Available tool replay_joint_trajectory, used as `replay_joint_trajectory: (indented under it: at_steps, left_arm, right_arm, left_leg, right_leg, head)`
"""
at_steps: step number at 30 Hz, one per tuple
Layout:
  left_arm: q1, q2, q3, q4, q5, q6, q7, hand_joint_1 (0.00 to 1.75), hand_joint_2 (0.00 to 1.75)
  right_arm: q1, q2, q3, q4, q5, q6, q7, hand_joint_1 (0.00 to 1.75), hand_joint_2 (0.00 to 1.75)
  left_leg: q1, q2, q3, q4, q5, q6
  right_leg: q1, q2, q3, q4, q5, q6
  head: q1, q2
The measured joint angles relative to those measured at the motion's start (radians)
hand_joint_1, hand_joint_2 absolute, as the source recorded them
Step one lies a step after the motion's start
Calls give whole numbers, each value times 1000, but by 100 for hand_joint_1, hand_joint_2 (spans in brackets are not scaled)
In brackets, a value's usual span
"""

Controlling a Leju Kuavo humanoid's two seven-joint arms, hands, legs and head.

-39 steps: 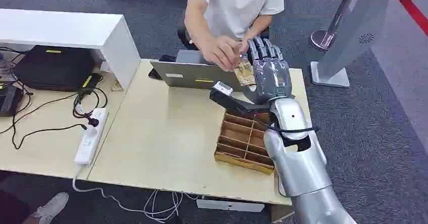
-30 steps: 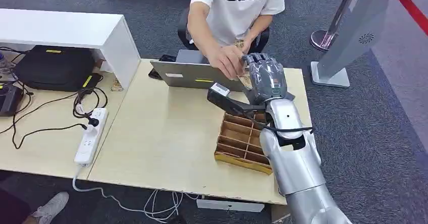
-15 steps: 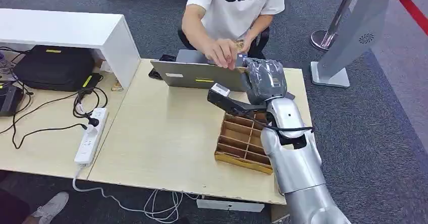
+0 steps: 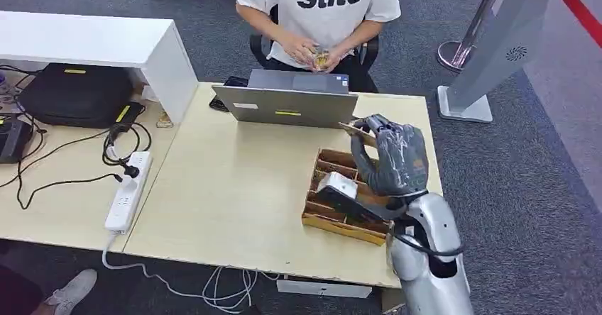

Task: Pass the card to the sensor for recognition and then transmit it.

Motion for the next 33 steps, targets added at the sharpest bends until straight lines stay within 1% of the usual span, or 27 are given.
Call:
replay_joint_trajectory:
  at_steps: [2,6,9,10,12,13,16,17,18,22,23,25,26,30,33]
  left_arm:
    - [1,2,6,0,1,0,0,0,175]
    - [2,2,8,0,5,4,0,0,175]
    - [6,2,23,0,23,18,-1,0,175]
    - [11,3,31,0,31,27,-5,0,175]
    - [21,5,41,0,37,34,-10,0,175]
    - [25,7,47,0,40,37,-11,0,175]
    - [31,9,61,0,43,46,-14,0,175]
    - [32,9,66,0,43,48,-15,0,175]
    - [33,10,70,0,43,48,-16,0,175]
    - [35,9,81,0,43,51,-16,0,175]
    - [36,9,81,0,42,51,-16,0,175]
    - [36,8,81,0,34,50,-16,0,175]
    - [36,8,81,0,29,50,-16,0,175]
    - [36,8,81,0,4,50,-16,0,175]
    - [35,8,81,0,-10,48,-16,0,175]
  right_arm:
    - [30,-12,2,-44,-6,-1,-3,175,175]
    - [52,-24,5,-85,-24,-2,-4,175,175]
    - [103,-37,0,-123,-84,-23,-15,175,175]
    - [141,-48,-11,-147,-71,-47,-16,175,175]
    - [192,-63,-31,-168,-56,-72,-16,175,175]
    - [220,-71,-45,-177,-56,-81,-16,169,175]
    - [271,-85,-94,-199,-65,-77,-16,169,175]
    - [279,-87,-113,-201,-60,-73,-10,169,175]
    - [284,-89,-128,-202,-54,-69,-5,175,175]
    - [307,-97,-181,-209,-7,-63,21,175,175]
    - [309,-98,-191,-209,27,-64,42,175,175]
    - [311,-98,-218,-208,129,-64,107,175,175]
    - [311,-98,-235,-207,164,-61,124,175,175]
    - [311,-98,-299,-192,195,-9,144,175,175]
    - [311,-98,-315,-176,222,42,157,175,175]
  left_leg:
    - [0,1,0,0,0,0]
    - [0,0,0,0,0,0]
    - [0,0,1,0,1,0]
    - [0,-1,1,0,1,0]
    - [0,-1,0,0,0,0]
    - [0,-1,0,0,0,0]
    - [0,-1,0,0,-1,1]
    - [0,-1,0,0,-1,1]
    - [0,0,0,0,-1,1]
    - [0,0,0,0,0,1]
    - [0,0,0,0,0,1]
    - [0,0,0,0,0,1]
    - [0,0,0,0,0,1]
    - [0,0,0,0,0,1]
    - [0,0,0,0,0,1]
  right_leg:
    - [0,1,0,0,0,0]
    - [0,0,0,0,0,0]
    - [0,-1,1,0,0,0]
    - [0,-1,1,0,0,0]
    - [0,-1,0,0,0,0]
    - [0,0,0,0,0,0]
    - [0,-1,0,0,0,0]
    - [0,-1,0,0,0,0]
    - [0,0,0,0,0,0]
    - [0,-1,0,0,0,0]
    - [0,-1,0,0,0,0]
    - [0,-1,0,0,0,0]
    - [0,-1,0,0,0,0]
    - [0,-1,1,0,1,0]
    - [0,0,1,0,1,0]
  head:
    - [0,0]
    - [0,0]
    - [0,0]
    - [0,0]
    - [0,0]
    - [0,0]
    - [0,0]
    - [0,0]
    - [0,0]
    - [0,0]
    - [0,0]
    - [0,0]
    - [0,0]
    - [0,0]
    - [0,0]
